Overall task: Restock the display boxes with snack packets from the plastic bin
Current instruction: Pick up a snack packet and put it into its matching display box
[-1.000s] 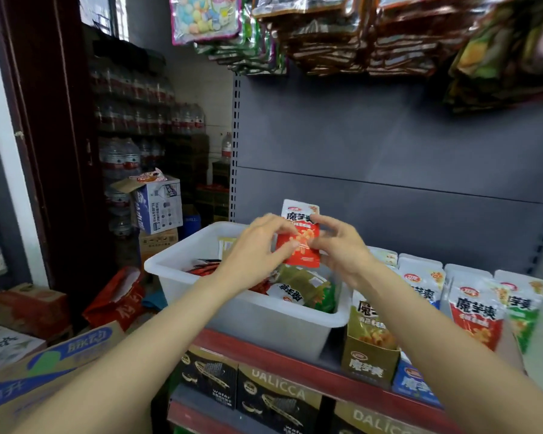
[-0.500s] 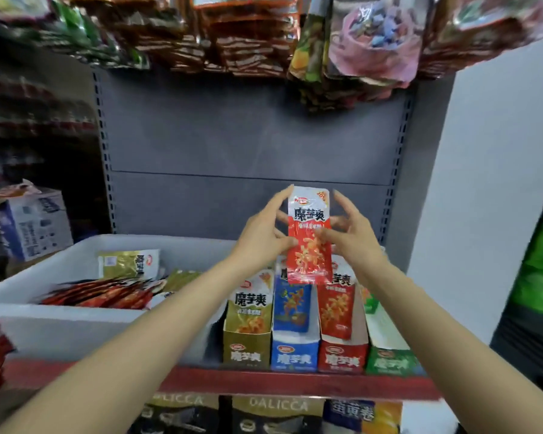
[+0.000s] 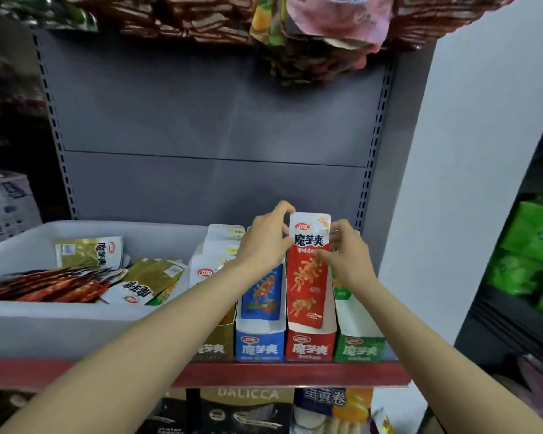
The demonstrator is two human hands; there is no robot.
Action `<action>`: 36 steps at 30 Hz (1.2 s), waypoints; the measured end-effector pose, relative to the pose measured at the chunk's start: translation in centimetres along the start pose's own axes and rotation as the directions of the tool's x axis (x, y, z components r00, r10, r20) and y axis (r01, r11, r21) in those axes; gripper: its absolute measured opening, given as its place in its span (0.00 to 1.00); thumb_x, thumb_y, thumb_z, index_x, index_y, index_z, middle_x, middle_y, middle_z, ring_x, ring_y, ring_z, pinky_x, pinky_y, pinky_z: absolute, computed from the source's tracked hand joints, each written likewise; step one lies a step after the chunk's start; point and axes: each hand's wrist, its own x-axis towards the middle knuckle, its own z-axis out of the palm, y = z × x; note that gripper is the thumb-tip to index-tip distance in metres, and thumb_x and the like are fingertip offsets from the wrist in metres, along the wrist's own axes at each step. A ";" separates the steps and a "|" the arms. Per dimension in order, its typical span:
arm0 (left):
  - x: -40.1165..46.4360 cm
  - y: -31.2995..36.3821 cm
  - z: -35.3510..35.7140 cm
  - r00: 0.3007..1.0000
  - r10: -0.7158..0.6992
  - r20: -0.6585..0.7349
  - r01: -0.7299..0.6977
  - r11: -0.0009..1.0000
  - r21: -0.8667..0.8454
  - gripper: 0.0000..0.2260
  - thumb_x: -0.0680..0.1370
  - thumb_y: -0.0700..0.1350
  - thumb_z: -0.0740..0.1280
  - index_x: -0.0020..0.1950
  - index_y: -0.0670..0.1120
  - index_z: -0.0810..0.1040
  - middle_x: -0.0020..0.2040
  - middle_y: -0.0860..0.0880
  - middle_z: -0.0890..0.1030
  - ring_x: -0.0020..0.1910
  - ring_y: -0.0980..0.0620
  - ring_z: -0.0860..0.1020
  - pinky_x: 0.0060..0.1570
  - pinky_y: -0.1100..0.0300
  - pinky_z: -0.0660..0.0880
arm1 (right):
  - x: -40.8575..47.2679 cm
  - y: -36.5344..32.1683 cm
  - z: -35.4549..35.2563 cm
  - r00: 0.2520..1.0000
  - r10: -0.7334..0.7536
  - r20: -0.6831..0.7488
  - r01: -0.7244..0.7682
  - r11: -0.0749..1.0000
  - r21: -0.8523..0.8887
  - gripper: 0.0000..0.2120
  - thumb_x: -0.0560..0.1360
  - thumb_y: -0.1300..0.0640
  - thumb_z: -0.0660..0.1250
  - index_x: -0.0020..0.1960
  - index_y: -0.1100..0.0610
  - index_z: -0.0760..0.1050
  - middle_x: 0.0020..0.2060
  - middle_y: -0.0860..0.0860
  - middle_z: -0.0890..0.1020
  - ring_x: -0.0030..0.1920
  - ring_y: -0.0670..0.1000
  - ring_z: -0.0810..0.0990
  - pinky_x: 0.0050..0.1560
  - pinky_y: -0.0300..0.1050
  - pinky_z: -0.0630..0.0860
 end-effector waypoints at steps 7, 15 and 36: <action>0.3 -0.5 0.5 0.998 -0.008 -0.062 0.025 0.961 0.275 0.05 0.75 0.41 0.67 0.49 0.49 0.76 0.46 0.52 0.81 0.49 0.49 0.76 0.47 0.53 0.73 | -0.5 -0.2 0.2 0.980 -0.125 0.154 0.169 0.932 -0.321 0.23 0.71 0.61 0.70 0.63 0.50 0.66 0.54 0.48 0.71 0.46 0.47 0.72 0.42 0.37 0.68; -0.1 -0.4 -0.2 0.999 0.028 -0.037 -0.013 0.936 0.352 0.09 0.77 0.43 0.64 0.56 0.50 0.76 0.53 0.51 0.79 0.56 0.48 0.73 0.53 0.53 0.67 | -0.5 -1.0 0.7 0.976 -0.123 0.178 0.196 0.852 -0.485 0.24 0.71 0.55 0.72 0.64 0.52 0.67 0.61 0.52 0.67 0.61 0.52 0.68 0.56 0.42 0.70; -10.3 -21.5 -24.7 0.797 -0.599 -0.071 0.565 0.700 0.436 0.20 0.78 0.45 0.62 0.68 0.40 0.68 0.68 0.41 0.72 0.66 0.44 0.71 0.62 0.55 0.68 | -2.8 -21.3 28.3 0.680 -0.305 0.667 0.432 0.902 -0.028 0.20 0.78 0.56 0.61 0.69 0.61 0.67 0.65 0.58 0.73 0.66 0.58 0.71 0.60 0.45 0.67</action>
